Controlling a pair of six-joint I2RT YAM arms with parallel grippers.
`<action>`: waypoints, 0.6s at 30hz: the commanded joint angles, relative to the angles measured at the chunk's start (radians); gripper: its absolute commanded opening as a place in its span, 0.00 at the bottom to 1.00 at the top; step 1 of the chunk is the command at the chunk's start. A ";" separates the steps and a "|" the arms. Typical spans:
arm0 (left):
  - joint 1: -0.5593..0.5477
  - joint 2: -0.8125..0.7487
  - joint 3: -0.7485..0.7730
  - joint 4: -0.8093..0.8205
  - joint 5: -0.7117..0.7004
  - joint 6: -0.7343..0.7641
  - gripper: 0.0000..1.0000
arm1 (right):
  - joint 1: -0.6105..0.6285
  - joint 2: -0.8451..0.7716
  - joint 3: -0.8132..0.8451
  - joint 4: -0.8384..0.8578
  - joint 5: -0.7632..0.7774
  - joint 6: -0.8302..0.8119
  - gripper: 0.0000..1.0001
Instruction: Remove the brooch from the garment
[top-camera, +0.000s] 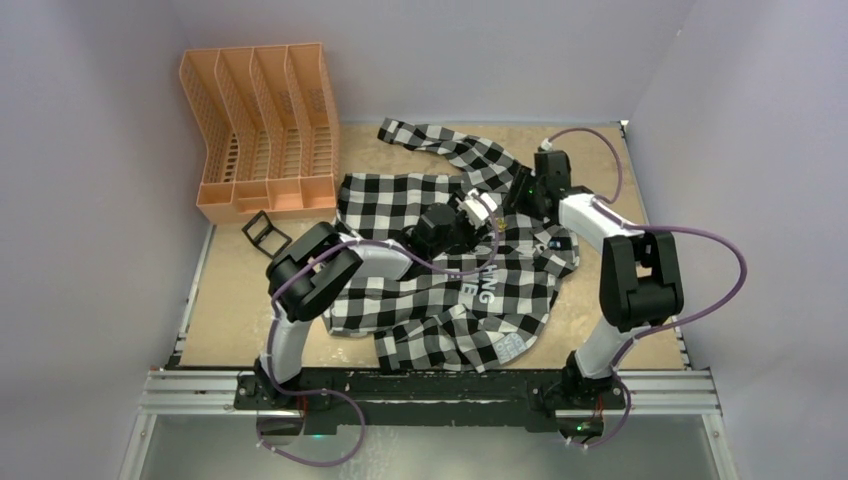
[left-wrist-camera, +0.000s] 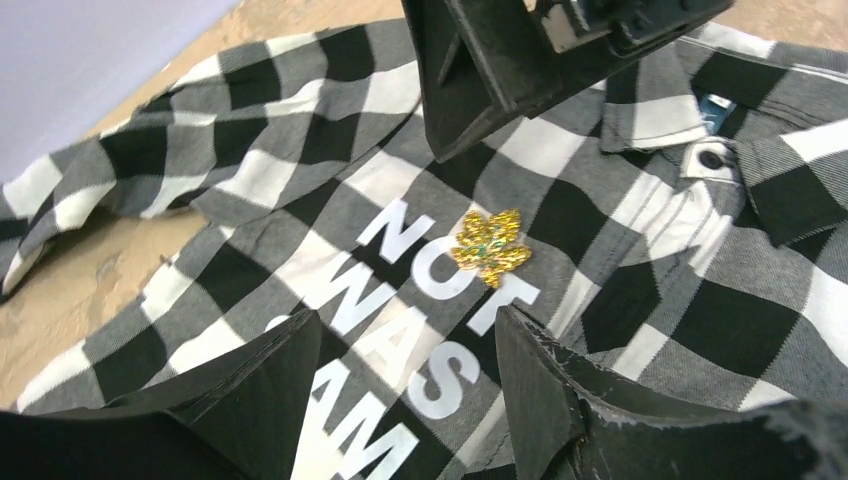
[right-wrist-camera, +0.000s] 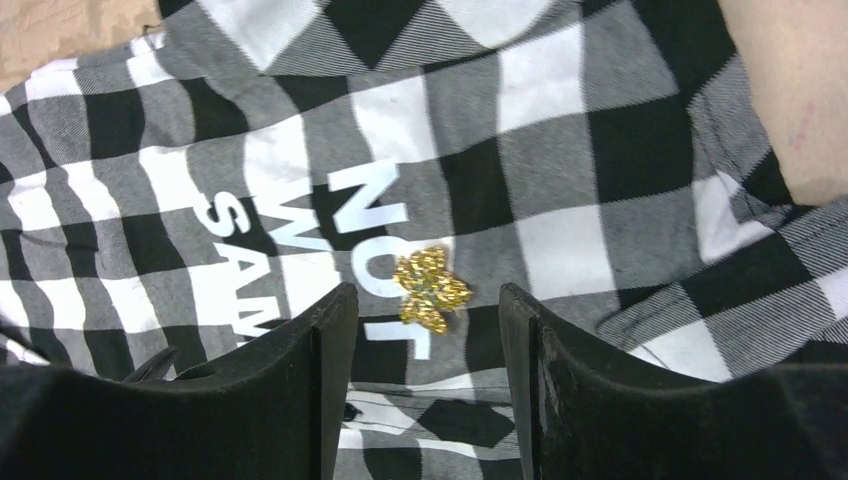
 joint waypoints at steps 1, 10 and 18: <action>0.036 -0.062 -0.015 -0.094 -0.005 -0.178 0.63 | 0.078 0.036 0.110 -0.141 0.193 -0.056 0.58; 0.082 -0.072 0.010 -0.306 -0.072 -0.392 0.64 | 0.159 0.179 0.280 -0.293 0.302 -0.105 0.55; 0.085 -0.096 -0.030 -0.378 -0.093 -0.478 0.64 | 0.188 0.257 0.374 -0.363 0.346 -0.101 0.46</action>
